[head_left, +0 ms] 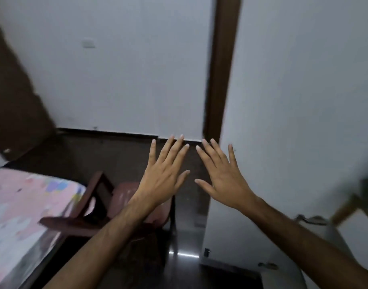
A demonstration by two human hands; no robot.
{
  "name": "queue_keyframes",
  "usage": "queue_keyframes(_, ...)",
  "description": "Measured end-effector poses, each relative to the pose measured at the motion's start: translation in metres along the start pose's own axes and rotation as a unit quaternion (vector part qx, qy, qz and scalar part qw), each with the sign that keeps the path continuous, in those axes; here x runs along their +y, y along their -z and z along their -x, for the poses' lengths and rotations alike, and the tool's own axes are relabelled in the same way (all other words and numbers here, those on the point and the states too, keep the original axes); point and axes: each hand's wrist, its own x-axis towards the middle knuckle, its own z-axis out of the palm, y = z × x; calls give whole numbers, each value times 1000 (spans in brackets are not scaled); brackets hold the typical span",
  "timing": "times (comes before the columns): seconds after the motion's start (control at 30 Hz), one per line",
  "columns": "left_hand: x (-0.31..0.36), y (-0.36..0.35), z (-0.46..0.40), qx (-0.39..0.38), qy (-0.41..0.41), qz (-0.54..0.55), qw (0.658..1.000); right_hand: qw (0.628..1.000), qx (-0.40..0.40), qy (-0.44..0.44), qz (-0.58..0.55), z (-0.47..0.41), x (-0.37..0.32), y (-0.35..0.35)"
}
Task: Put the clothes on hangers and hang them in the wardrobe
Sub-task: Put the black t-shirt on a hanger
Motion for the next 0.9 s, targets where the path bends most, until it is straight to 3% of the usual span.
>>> queue_keyframes(0.37, -205, 18, 203, -51, 261, -91, 960, 955, -51, 243, -160, -164, -249, -87)
queue_keyframes(0.63, -336, 21, 345, -142, 399, -146, 894, 893, -112, 361, -244, -257, -446, -152)
queue_keyframes(0.9, -443, 50, 462, -197, 533, -178, 804, 828, -153, 476, -255, -338, -628, -189)
